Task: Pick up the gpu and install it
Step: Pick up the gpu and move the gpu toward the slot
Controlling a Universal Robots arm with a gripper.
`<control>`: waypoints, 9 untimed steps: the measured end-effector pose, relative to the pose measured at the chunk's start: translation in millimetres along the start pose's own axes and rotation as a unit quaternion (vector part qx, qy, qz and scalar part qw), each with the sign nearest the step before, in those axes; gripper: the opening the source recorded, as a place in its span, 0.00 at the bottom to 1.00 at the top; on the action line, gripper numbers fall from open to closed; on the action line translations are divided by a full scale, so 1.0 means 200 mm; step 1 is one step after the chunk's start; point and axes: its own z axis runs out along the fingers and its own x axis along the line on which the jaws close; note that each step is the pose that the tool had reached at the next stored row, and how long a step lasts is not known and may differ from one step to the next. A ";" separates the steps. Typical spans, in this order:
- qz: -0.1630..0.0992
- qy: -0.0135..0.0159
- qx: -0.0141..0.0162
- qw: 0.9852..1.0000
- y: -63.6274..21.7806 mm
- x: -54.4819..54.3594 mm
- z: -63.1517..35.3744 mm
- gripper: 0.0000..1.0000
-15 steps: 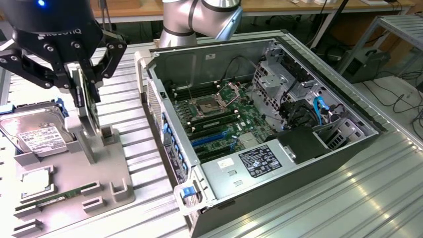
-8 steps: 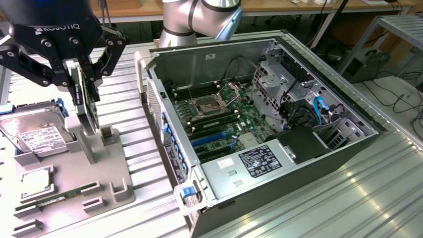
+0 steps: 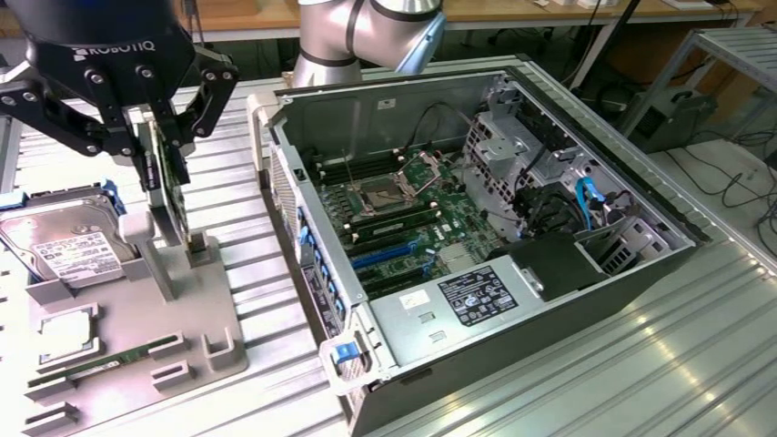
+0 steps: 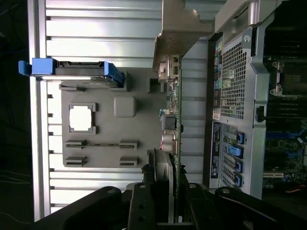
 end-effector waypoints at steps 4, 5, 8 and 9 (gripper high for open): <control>0.000 0.000 0.000 1.000 0.000 -0.07 0.002 0.28; 0.000 0.000 0.000 1.000 0.000 -0.08 0.002 0.28; 0.000 0.000 0.000 1.000 0.001 -0.12 0.002 0.28; 0.000 0.000 0.000 1.000 0.001 -0.13 0.003 0.28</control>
